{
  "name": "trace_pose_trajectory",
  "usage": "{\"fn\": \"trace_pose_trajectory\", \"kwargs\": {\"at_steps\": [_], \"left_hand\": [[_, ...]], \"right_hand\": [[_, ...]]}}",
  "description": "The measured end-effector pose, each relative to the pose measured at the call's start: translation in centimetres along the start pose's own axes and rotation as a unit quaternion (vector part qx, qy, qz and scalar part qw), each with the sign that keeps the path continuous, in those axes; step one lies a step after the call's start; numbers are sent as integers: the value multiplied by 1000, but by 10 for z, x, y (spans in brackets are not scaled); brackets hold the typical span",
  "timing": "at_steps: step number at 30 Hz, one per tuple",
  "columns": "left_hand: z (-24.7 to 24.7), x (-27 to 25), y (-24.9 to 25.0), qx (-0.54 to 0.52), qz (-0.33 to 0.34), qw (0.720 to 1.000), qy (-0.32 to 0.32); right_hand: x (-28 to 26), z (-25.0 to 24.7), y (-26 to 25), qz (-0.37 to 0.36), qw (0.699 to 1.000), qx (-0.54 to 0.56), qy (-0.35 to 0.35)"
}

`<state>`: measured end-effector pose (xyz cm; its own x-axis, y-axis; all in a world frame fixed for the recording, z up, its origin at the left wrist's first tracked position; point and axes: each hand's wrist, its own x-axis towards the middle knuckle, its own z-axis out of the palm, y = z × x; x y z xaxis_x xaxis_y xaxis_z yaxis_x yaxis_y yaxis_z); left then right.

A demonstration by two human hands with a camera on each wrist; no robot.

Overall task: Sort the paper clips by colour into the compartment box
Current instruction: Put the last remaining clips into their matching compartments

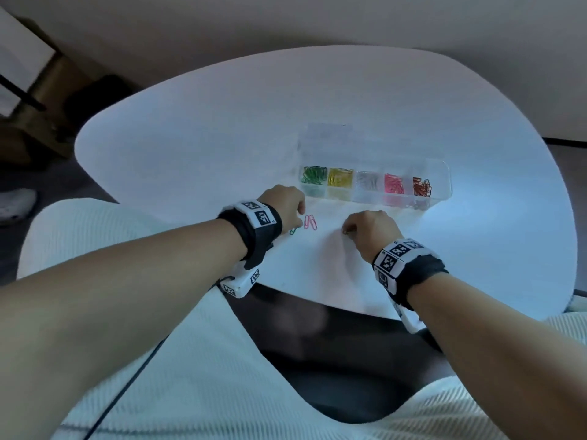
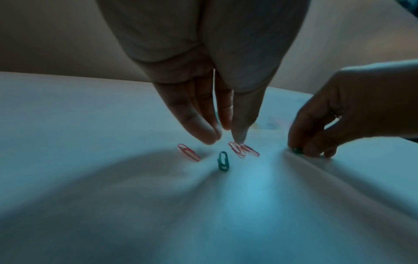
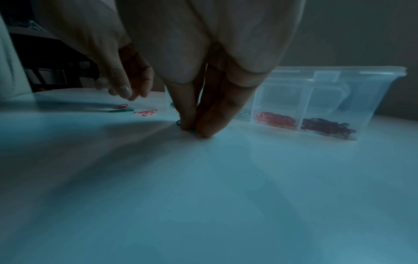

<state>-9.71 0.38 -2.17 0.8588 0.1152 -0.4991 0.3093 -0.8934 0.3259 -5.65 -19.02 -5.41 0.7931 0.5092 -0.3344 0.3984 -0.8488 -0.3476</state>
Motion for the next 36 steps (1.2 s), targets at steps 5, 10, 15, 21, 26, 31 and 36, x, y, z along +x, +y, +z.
{"fn": "trace_pose_trajectory", "kwargs": {"at_steps": [5, 10, 15, 21, 26, 31, 36], "left_hand": [[13, 4, 4, 20, 23, 1000, -1], [10, 3, 1, 23, 9, 1000, -4], [17, 1, 4, 43, 15, 999, -20], [24, -1, 11, 80, 21, 995, -52], [4, -4, 12, 5, 19, 1000, 10], [-40, 0, 11, -188, 8, 967, 173], [-60, 22, 18, -282, 6, 931, 231]], "right_hand": [[-2, 2, 7, 117, 984, 135, 13], [-12, 5, 12, 133, 971, 196, 27], [-19, 4, 11, 104, 980, 169, 0], [-13, -23, -5, 43, 979, 187, 72], [18, -53, -46, -41, 962, 201, 182], [52, -53, -64, -8, 979, 129, 155], [42, -37, -54, -15, 975, 79, 206]]}}
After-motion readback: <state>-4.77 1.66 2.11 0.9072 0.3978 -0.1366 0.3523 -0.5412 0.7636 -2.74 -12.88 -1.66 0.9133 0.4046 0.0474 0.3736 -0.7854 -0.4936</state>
